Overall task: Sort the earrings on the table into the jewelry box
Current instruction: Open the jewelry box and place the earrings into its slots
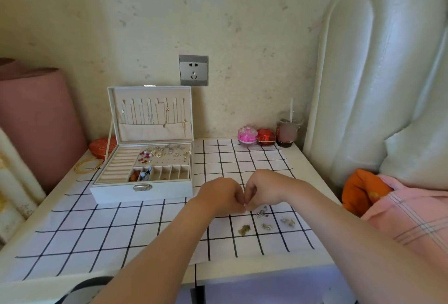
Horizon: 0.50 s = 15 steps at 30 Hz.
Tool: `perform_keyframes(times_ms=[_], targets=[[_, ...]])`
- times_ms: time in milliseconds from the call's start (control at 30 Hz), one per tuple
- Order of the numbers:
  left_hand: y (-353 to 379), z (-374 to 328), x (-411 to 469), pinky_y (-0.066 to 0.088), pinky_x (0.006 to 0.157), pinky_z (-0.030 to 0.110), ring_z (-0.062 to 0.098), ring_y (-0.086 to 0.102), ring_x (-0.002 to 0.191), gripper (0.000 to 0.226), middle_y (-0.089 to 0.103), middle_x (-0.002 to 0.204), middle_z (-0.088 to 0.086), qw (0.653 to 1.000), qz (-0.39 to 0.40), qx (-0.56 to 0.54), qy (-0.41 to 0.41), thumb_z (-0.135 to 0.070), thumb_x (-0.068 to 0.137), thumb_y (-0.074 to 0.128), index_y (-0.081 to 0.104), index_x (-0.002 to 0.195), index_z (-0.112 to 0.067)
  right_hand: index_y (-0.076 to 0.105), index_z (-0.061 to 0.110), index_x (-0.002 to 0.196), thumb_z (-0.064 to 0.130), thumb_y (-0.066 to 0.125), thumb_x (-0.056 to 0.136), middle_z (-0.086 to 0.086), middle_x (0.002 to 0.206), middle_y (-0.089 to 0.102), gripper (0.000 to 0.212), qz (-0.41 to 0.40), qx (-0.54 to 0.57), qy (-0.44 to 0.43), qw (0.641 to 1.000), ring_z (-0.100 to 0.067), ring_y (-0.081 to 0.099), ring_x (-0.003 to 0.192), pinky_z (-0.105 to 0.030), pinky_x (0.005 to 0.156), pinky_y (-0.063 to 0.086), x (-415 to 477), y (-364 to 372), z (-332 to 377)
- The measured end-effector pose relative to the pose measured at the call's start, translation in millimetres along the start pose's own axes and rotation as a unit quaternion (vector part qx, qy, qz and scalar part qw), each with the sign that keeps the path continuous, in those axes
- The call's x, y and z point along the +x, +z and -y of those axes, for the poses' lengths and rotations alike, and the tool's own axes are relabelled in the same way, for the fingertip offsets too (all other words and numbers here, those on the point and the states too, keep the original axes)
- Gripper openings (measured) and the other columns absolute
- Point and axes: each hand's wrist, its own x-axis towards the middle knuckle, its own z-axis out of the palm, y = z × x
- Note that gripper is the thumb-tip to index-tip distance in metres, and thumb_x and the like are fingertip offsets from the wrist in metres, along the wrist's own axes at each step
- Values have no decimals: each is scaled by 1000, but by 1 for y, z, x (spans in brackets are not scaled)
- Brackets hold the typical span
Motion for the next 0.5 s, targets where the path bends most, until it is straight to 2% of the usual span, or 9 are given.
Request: perform_keyframes(times_ms=[167,267,333,500], targets=[[1,6,0,49,72,27,12,64,86,14,71,88,-9,1000,9,-12,-6,-42,81,72,74,88,-30,79,26,85,27,84,74,12,89,73,12,4,-6,2,1000,-12,68,87,-32,81,59,6,4,5],[-4,13,0,52,79,30,14,63,90,12,69,96,-7,999,25,-28,-10,-37,84,71,71,93,-28,79,25,86,24,82,78,13,88,73,9,6,5,1,1000,-8,67,85,-28,73,59,8,5,7],[-9,18,1,53,82,30,15,63,92,11,67,99,-6,998,31,-59,-6,-33,86,71,69,93,-25,79,25,86,23,79,81,13,87,72,6,8,8,0,1000,-5,65,77,-23,64,53,9,3,8],[-25,30,-3,51,61,23,11,66,68,8,69,82,-5,989,-22,-147,-6,-28,85,73,69,87,-22,76,21,84,18,75,85,2,84,74,3,-68,89,-27,993,-6,63,53,-21,57,49,9,-9,20]])
